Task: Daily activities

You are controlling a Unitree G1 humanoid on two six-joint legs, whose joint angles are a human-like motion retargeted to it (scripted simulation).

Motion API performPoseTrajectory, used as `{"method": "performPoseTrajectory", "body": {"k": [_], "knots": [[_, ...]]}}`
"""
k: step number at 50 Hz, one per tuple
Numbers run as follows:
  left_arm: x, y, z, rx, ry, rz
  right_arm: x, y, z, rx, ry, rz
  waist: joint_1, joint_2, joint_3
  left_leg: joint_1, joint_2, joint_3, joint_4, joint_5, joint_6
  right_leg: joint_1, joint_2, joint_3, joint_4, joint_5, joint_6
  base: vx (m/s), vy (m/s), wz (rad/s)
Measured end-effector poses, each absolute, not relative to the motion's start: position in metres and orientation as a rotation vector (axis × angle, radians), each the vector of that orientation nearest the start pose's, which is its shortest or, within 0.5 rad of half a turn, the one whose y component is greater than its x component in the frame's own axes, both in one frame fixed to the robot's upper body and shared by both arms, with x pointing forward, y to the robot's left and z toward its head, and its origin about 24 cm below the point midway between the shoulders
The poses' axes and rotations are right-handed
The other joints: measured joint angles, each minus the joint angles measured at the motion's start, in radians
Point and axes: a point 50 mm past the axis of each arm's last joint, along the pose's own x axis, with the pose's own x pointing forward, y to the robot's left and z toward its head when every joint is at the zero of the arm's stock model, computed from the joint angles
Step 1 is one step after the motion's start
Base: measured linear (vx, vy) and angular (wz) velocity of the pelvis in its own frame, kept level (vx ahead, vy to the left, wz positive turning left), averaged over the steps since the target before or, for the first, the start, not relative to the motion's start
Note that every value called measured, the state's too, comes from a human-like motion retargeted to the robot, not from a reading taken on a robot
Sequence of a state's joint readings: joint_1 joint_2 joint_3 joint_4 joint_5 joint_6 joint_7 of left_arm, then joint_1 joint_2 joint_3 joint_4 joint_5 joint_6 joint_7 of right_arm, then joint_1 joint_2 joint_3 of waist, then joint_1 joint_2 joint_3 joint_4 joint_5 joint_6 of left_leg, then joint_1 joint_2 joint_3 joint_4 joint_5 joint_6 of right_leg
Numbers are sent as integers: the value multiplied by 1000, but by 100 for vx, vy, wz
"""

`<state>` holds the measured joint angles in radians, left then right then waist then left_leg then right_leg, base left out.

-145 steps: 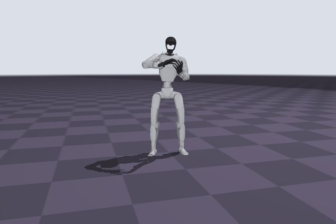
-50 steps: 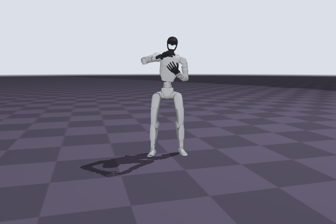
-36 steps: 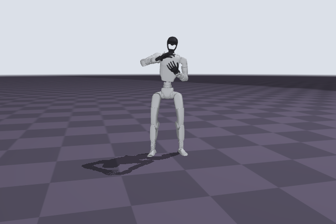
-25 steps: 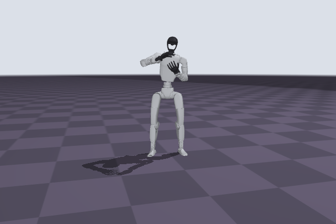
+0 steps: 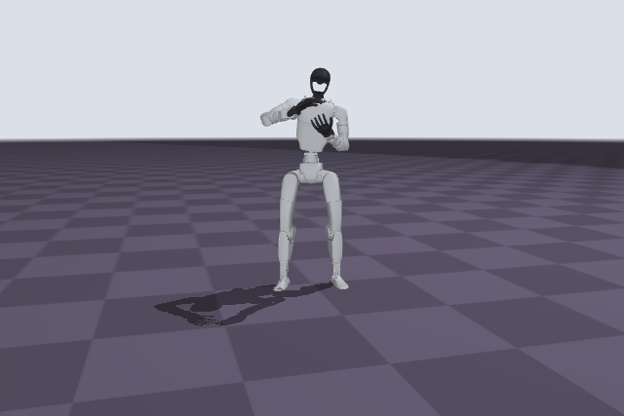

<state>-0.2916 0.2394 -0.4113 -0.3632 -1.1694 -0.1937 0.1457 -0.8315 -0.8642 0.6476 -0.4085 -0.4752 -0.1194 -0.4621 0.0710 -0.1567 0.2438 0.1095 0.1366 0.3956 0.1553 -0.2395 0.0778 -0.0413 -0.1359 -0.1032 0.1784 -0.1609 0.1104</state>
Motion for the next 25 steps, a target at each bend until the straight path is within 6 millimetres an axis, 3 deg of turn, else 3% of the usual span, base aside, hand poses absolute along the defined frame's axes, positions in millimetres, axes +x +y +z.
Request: {"method": "performPoseTrajectory", "body": {"k": [25], "knots": [[250,88,184,-912,-392,-571,232,-75,273,-1014,-1524,196,1,-4,-1,11,3,-1,-7,2,-10,16,6,4,-18,5,2,0,0,0]]}}
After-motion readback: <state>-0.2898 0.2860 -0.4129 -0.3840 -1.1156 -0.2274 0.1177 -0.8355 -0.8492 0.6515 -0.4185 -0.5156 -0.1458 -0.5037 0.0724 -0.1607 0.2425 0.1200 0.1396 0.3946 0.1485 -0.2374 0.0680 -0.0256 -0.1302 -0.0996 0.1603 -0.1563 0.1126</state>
